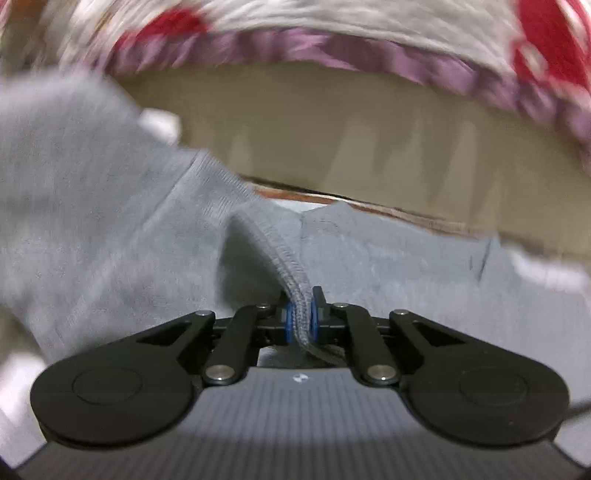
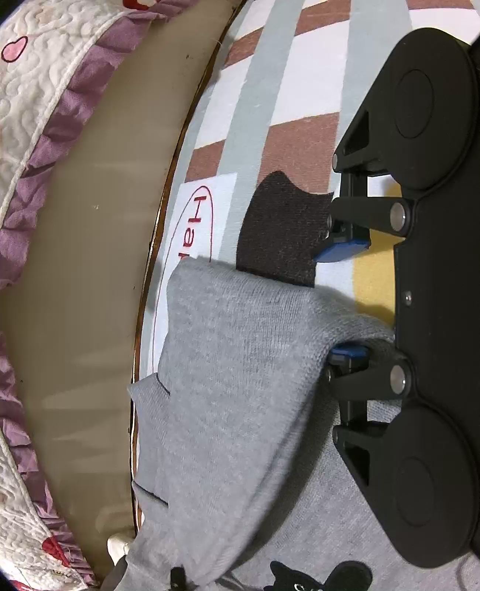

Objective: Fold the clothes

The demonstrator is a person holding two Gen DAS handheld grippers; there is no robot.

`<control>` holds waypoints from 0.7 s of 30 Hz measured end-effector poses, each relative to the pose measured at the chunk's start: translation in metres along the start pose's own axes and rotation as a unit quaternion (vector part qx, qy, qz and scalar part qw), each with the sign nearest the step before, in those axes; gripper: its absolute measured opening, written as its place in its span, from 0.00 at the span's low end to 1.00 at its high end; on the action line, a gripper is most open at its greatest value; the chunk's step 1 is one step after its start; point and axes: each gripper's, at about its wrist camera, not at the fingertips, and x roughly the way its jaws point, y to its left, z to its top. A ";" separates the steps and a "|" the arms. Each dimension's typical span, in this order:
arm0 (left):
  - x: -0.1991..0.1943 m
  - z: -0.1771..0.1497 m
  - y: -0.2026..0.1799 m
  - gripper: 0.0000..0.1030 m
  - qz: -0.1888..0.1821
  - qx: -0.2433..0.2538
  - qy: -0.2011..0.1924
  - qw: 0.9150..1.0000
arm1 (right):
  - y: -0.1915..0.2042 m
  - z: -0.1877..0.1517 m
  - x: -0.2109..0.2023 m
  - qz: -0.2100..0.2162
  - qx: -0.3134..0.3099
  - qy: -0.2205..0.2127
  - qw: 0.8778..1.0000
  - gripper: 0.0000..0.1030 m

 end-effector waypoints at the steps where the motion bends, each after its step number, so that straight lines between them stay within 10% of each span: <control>1: -0.005 0.000 -0.010 0.08 0.001 0.034 -0.017 0.999 | 0.002 0.001 0.000 -0.004 0.000 0.001 1.000 0.46; 5: -0.017 0.014 -0.017 0.11 -0.001 0.028 -0.046 0.999 | 0.019 0.009 -0.008 -0.025 0.016 0.006 1.000 0.20; 10: 0.015 0.008 0.020 0.25 0.081 -0.017 0.037 0.996 | 0.032 0.008 -0.006 -0.057 -0.045 0.023 0.997 0.19; 17: -0.046 0.016 0.086 0.46 0.082 -0.047 0.048 0.994 | 0.018 0.046 -0.075 0.045 -0.046 0.004 0.998 0.59; 21: -0.102 0.017 0.128 0.46 0.067 -0.106 0.034 0.992 | 0.028 0.060 -0.083 0.142 0.033 -0.028 0.989 0.59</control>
